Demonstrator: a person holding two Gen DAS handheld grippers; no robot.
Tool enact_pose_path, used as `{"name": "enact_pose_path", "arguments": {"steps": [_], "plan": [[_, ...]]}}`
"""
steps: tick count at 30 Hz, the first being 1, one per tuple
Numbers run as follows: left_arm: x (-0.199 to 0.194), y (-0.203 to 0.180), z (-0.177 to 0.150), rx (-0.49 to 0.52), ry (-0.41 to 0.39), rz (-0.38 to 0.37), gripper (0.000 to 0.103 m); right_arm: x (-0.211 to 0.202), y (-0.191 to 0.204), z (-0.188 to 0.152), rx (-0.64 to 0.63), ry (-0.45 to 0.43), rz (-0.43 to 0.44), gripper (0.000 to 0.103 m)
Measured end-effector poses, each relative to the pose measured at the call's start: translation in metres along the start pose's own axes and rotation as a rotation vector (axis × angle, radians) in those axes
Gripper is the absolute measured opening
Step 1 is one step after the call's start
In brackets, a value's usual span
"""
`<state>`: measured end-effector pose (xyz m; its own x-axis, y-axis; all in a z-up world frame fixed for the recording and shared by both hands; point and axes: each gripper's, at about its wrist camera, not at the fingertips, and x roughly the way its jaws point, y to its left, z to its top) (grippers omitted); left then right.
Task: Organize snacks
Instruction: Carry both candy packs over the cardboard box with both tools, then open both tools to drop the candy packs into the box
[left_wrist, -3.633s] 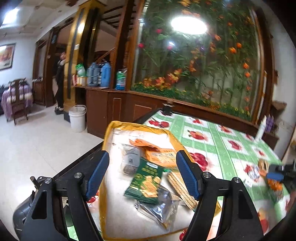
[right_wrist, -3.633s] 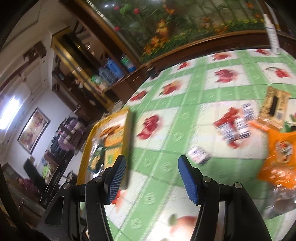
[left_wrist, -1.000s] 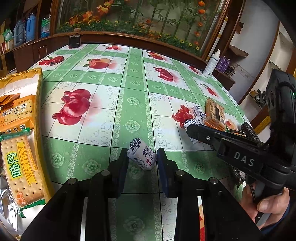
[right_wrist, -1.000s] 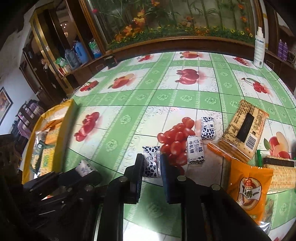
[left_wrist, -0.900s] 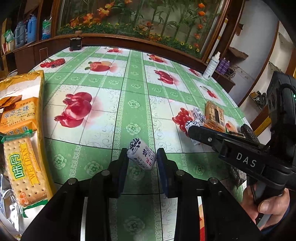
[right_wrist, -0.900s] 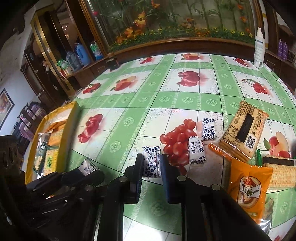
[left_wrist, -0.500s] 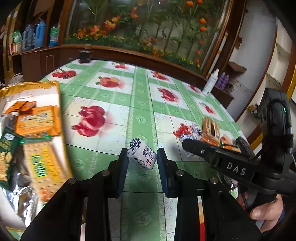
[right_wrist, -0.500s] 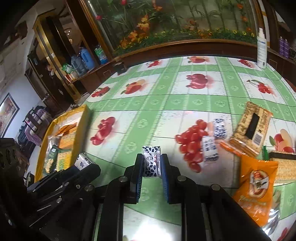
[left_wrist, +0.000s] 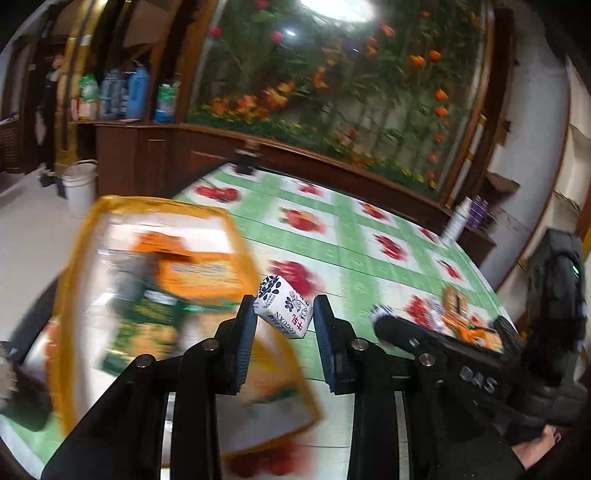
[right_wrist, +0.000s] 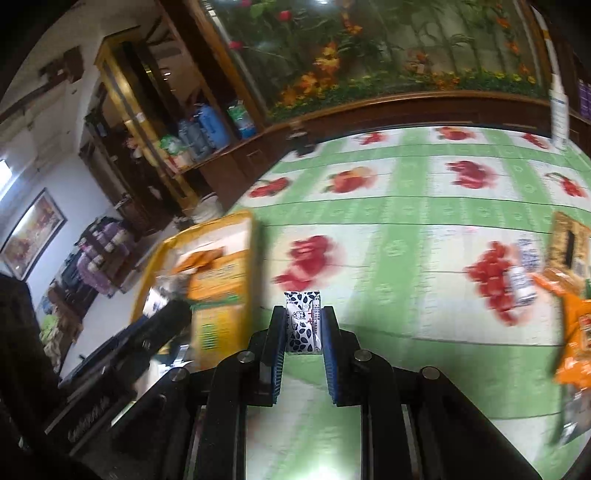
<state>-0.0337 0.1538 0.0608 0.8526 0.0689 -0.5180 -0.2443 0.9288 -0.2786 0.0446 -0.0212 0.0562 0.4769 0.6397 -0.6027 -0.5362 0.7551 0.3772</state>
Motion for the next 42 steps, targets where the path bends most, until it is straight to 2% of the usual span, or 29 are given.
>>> {"name": "enact_pose_path", "arguments": {"steps": [4,9,14,19,29,31,33,35,42], "plan": [[0.0,0.042,-0.001,-0.079,0.003,0.064,0.029,0.009,0.034,-0.012,-0.054,0.016,0.063,0.018],[0.005,0.069,-0.012,-0.151,0.017,0.092,0.029,0.023,0.067,-0.03,-0.139,0.053,0.128,0.018],[0.015,0.071,-0.02,-0.162,0.027,0.101,0.029,0.035,0.081,-0.041,-0.188,0.084,0.163,0.018],[0.016,0.073,-0.022,-0.166,0.029,0.093,0.029,0.05,0.075,-0.046,-0.197,0.121,0.178,0.018],[0.017,0.069,-0.023,-0.136,0.038,0.098,0.03,0.047,0.071,-0.046,-0.185,0.111,0.196,0.026],[0.016,0.068,-0.023,-0.129,0.03,0.099,0.037,0.042,0.069,-0.045,-0.173,0.102,0.204,0.029],[0.013,0.066,-0.022,-0.123,0.018,0.102,0.055,0.038,0.067,-0.043,-0.16,0.09,0.213,0.031],[0.009,0.065,-0.022,-0.116,-0.006,0.095,0.058,0.032,0.065,-0.041,-0.147,0.074,0.214,0.033],[0.004,0.054,-0.021,-0.059,-0.036,0.093,0.058,0.008,0.036,-0.025,-0.068,0.009,0.196,0.04]]}}
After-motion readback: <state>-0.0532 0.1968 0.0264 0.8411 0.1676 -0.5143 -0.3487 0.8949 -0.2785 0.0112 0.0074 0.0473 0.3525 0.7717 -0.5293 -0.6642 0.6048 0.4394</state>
